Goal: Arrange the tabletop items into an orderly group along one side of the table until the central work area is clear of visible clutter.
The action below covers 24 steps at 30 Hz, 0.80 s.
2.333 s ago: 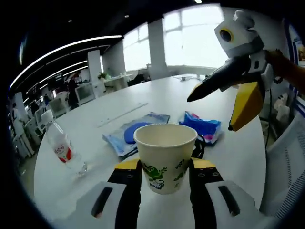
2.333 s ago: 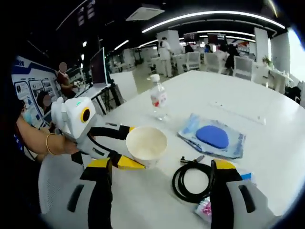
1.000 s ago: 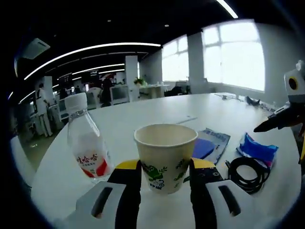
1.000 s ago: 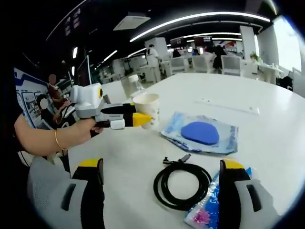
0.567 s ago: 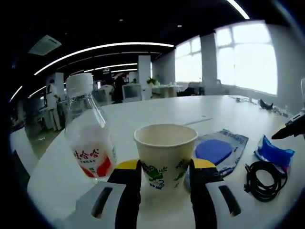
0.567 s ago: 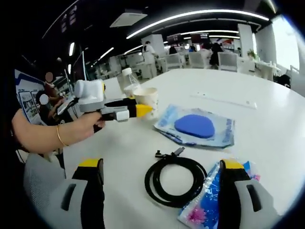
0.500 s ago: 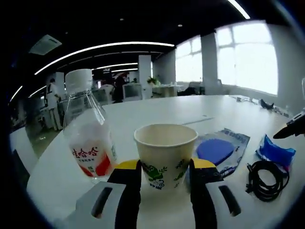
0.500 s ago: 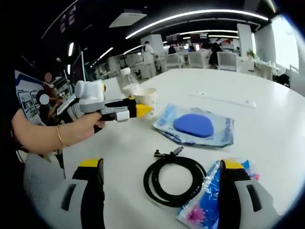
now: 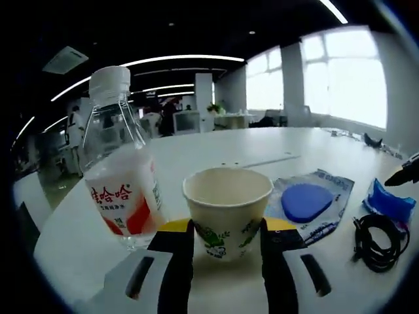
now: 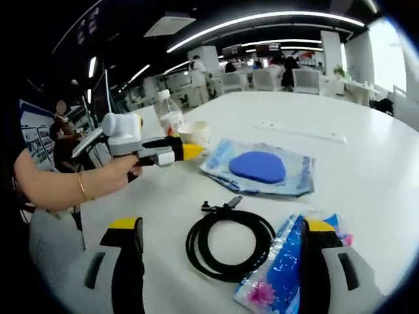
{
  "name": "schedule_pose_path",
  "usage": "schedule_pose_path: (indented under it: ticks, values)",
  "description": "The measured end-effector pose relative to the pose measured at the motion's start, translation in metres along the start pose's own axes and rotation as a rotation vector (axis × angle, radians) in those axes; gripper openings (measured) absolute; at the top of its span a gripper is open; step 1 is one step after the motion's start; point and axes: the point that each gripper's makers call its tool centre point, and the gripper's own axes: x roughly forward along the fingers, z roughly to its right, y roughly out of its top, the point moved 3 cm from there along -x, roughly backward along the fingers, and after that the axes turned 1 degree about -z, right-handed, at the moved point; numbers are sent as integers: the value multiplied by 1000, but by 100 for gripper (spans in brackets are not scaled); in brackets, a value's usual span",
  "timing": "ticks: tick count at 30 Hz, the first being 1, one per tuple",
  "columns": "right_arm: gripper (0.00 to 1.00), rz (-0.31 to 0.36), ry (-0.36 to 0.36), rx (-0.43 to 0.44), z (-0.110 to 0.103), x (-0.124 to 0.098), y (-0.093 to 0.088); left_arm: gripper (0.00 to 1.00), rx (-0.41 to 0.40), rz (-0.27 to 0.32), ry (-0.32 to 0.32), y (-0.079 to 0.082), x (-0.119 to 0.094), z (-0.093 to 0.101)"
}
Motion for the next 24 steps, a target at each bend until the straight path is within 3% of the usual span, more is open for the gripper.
schedule_pose_path:
  ticks: [12,20,24]
  values:
    - [97,-5,-13,3,2,-1,-3,38,-34,-38,0,-7,-2,2]
    - [98,5,-26,17,4,-5,-4,46,-75,-54,23,-13,-13,6]
    - [99,22,-40,26,5,-7,0,48,-75,-38,2,-12,-22,13]
